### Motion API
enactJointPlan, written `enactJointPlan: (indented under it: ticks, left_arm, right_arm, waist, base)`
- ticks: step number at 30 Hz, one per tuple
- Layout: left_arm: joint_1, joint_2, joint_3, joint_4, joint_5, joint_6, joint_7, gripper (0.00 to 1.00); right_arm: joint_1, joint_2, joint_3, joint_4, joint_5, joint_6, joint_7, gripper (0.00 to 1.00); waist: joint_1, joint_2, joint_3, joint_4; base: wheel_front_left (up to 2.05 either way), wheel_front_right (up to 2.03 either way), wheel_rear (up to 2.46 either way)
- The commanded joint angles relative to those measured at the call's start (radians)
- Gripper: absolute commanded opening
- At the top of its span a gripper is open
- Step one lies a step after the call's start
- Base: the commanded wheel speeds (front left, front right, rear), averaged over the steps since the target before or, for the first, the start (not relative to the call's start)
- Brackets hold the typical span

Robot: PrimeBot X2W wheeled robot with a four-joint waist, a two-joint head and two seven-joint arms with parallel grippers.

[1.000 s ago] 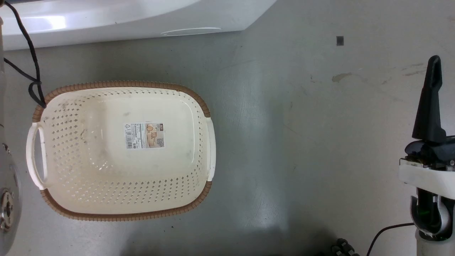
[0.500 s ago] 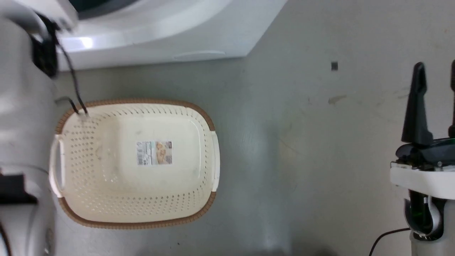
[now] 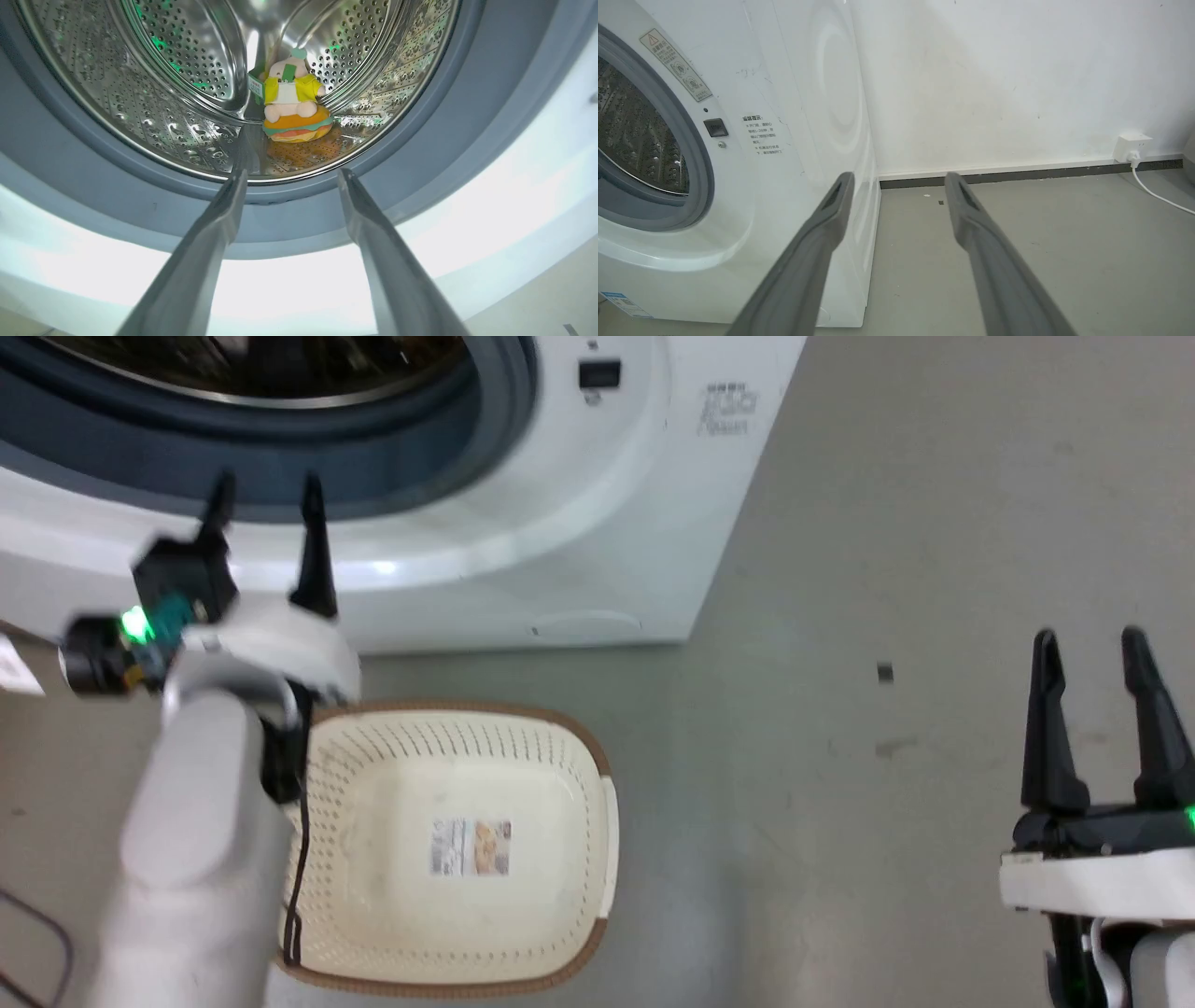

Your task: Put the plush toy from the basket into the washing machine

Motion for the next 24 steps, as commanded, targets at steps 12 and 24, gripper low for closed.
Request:
enactJointPlan:
  ticks: [12,24]
  left_arm:
    - [0.420,-0.084,0.029,-0.301,0.065,0.005,-0.004,1.00]
    - [0.669,-0.114,0.040,-0.417,0.124,0.006,-0.004,1.00]
  right_arm:
    - [0.151,0.000,-0.006,0.054,-0.020,0.001,-0.004,1.00]
    - [0.253,0.000,0.012,0.079,-0.026,0.001,-0.004,1.00]
  waist:
    - [0.0000,0.0000,-0.302,0.069]
    - [0.0000,0.0000,-0.438,0.075]
  base:
    - [0.00,0.00,0.00]
    - [0.00,0.00,0.00]
